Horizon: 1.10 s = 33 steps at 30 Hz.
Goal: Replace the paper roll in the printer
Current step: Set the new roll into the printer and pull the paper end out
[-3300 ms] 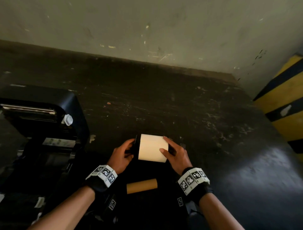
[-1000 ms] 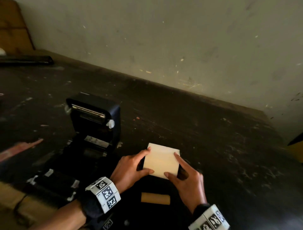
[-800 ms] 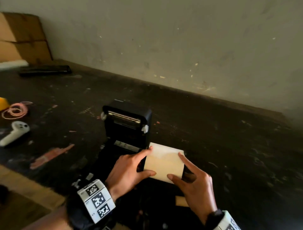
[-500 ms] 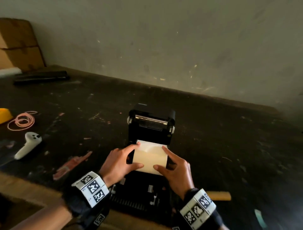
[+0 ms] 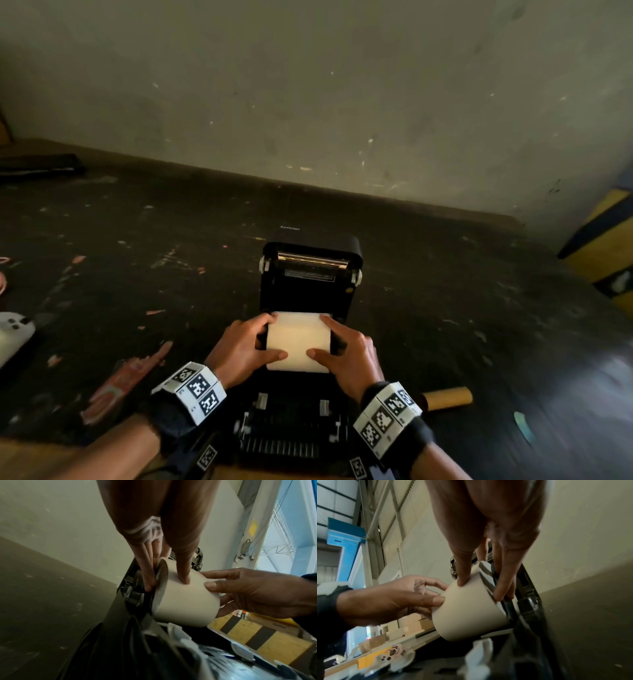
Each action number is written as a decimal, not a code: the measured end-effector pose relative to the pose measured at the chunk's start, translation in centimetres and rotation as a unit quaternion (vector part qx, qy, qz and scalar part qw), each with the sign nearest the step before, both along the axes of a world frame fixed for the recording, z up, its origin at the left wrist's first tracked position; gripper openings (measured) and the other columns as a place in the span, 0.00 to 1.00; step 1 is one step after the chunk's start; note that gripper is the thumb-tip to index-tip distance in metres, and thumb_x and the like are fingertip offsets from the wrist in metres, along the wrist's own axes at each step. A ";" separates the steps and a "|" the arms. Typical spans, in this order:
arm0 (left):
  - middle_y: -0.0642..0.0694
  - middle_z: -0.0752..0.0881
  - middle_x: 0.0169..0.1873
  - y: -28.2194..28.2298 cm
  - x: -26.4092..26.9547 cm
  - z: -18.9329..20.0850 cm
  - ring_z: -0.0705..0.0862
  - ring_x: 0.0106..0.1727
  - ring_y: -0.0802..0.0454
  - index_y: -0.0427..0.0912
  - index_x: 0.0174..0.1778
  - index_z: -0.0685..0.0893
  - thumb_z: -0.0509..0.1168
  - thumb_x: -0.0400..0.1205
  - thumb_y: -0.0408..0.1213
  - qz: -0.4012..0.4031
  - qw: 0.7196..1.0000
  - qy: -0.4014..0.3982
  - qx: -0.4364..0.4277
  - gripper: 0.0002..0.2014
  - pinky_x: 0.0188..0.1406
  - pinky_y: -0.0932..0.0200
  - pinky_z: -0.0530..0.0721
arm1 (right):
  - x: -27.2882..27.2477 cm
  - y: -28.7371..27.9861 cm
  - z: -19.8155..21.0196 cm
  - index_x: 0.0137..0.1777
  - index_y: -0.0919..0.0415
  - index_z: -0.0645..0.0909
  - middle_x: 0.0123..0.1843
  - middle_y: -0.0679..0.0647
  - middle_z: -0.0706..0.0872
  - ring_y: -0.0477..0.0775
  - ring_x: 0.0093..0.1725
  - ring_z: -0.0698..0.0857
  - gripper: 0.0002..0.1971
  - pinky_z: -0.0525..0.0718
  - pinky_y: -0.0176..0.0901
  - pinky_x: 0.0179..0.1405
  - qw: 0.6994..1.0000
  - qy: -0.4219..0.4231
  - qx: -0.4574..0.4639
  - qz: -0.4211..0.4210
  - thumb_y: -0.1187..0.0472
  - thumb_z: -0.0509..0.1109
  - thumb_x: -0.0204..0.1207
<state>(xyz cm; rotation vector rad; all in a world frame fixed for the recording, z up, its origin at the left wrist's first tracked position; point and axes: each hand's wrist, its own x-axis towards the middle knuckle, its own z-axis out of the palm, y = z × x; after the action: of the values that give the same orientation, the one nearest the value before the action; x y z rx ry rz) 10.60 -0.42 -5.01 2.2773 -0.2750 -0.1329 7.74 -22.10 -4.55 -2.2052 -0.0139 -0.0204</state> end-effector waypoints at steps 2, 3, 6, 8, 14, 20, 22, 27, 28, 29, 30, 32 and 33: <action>0.45 0.86 0.56 -0.1 0.3 -0.5 0.83 0.58 0.48 0.60 0.65 0.73 0.72 0.61 0.63 -0.011 0.999 -0.005 0.036 0.36 0.58 0.45 0.83 | -0.3 -0.1 -0.3 0.73 0.43 0.71 0.66 0.52 0.82 0.48 0.62 0.81 0.34 0.83 0.47 0.62 1.000 0.009 -0.010 -0.002 0.52 0.79 0.66; 0.43 0.86 0.56 -0.3 0.3 -0.5 0.83 0.58 0.46 0.60 0.65 0.73 0.72 0.61 0.62 -0.016 0.999 -0.006 0.049 0.35 0.58 0.45 0.83 | -0.5 -0.2 -0.5 0.73 0.43 0.71 0.67 0.52 0.82 0.48 0.62 0.81 0.34 0.83 0.48 0.62 1.000 0.010 -0.013 -0.003 0.52 0.79 0.66; 0.41 0.86 0.56 -0.6 0.3 -0.7 0.81 0.57 0.43 0.58 0.67 0.72 0.74 0.66 0.56 -0.009 0.997 -0.006 0.082 0.33 0.59 0.48 0.81 | -0.6 -0.3 -0.9 0.73 0.43 0.70 0.66 0.52 0.83 0.47 0.61 0.82 0.35 0.83 0.43 0.61 0.999 0.002 -0.033 -0.007 0.52 0.79 0.66; 0.41 0.85 0.56 -0.5 0.0 -0.9 0.82 0.55 0.43 0.59 0.67 0.72 0.74 0.66 0.56 -0.004 0.997 -0.009 0.078 0.33 0.57 0.48 0.82 | -0.6 -0.3 -1.0 0.73 0.41 0.70 0.65 0.52 0.84 0.47 0.61 0.82 0.35 0.83 0.43 0.60 0.999 0.003 -0.050 -0.006 0.50 0.79 0.66; 0.41 0.83 0.61 -1.1 -1.3 -0.6 0.82 0.58 0.42 0.49 0.66 0.74 0.74 0.70 0.48 -0.007 0.997 -0.021 0.072 0.29 0.60 0.48 0.80 | -0.8 -0.6 -1.3 0.73 0.41 0.69 0.62 0.53 0.86 0.50 0.59 0.83 0.35 0.83 0.50 0.61 0.994 -0.012 -0.107 0.005 0.48 0.78 0.65; 0.44 0.78 0.63 -1.0 -2.6 -1.3 0.83 0.55 0.43 0.47 0.63 0.74 0.72 0.72 0.46 -0.031 0.994 -0.045 0.091 0.25 0.55 0.44 0.82 | -1.6 -0.6 -1.9 0.72 0.46 0.73 0.56 0.54 0.89 0.49 0.51 0.87 0.31 0.85 0.47 0.57 0.993 -0.041 -0.115 0.004 0.53 0.78 0.68; 0.45 0.78 0.63 -0.9 -2.5 -1.1 0.82 0.56 0.44 0.47 0.63 0.74 0.70 0.73 0.49 -0.032 0.994 -0.051 0.096 0.24 0.55 0.43 0.81 | -1.7 -0.6 -2.2 0.72 0.47 0.73 0.57 0.55 0.88 0.50 0.52 0.87 0.30 0.85 0.45 0.56 0.990 -0.048 -0.134 0.007 0.52 0.77 0.69; 0.50 0.82 0.53 -0.2 -2.8 -1.3 0.84 0.50 0.50 0.49 0.57 0.81 0.51 0.69 0.65 -0.034 0.992 -0.093 0.078 0.30 0.48 0.46 0.84 | -2.2 -0.8 -2.5 0.70 0.49 0.75 0.57 0.54 0.88 0.53 0.52 0.87 0.22 0.84 0.45 0.51 0.976 -0.104 -0.189 0.030 0.53 0.71 0.76; 0.51 0.83 0.49 -0.1 -3.0 -1.5 0.84 0.48 0.51 0.49 0.55 0.82 0.51 0.69 0.64 -0.032 0.992 -0.100 0.070 0.30 0.47 0.46 0.84 | -2.3 -0.8 -2.6 0.70 0.50 0.76 0.54 0.55 0.88 0.55 0.50 0.87 0.21 0.83 0.44 0.48 0.970 -0.120 -0.206 0.038 0.54 0.69 0.77; 0.51 0.84 0.46 0.0 -3.2 -1.6 0.84 0.46 0.52 0.49 0.54 0.83 0.52 0.69 0.64 -0.028 0.993 -0.101 0.059 0.29 0.45 0.46 0.85 | -2.5 -0.8 -2.6 0.69 0.50 0.77 0.51 0.55 0.88 0.56 0.47 0.87 0.20 0.82 0.44 0.44 0.965 -0.134 -0.222 0.045 0.54 0.68 0.78; 0.52 0.85 0.44 -0.1 -3.3 -1.6 0.84 0.44 0.53 0.50 0.53 0.83 0.54 0.69 0.63 -0.024 0.994 -0.100 0.043 0.27 0.45 0.46 0.85 | -2.6 -0.8 -2.6 0.69 0.50 0.77 0.49 0.55 0.87 0.58 0.45 0.87 0.19 0.82 0.46 0.42 0.959 -0.146 -0.238 0.053 0.55 0.67 0.78; 0.53 0.86 0.41 -0.1 -3.9 -1.3 0.85 0.42 0.57 0.51 0.54 0.83 0.61 0.72 0.59 -0.019 0.996 -0.082 0.008 0.20 0.45 0.48 0.86 | -2.9 -0.8 -2.8 0.70 0.50 0.76 0.48 0.56 0.87 0.59 0.44 0.87 0.18 0.84 0.50 0.41 0.950 -0.156 -0.263 0.068 0.54 0.64 0.80; 0.52 0.87 0.41 -0.1 -4.1 -1.1 0.85 0.41 0.59 0.51 0.54 0.83 0.65 0.74 0.54 -0.013 0.997 -0.069 -0.007 0.16 0.46 0.50 0.87 | -3.1 -0.9 -2.9 0.70 0.50 0.76 0.48 0.56 0.87 0.59 0.43 0.87 0.18 0.85 0.52 0.41 0.947 -0.157 -0.270 0.073 0.53 0.63 0.81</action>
<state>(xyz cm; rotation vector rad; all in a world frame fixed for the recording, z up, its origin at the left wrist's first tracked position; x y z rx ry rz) 6.46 -0.55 -6.15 2.2725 -0.3766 0.0143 4.63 -22.99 -7.46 -2.7194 -0.4048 -0.3181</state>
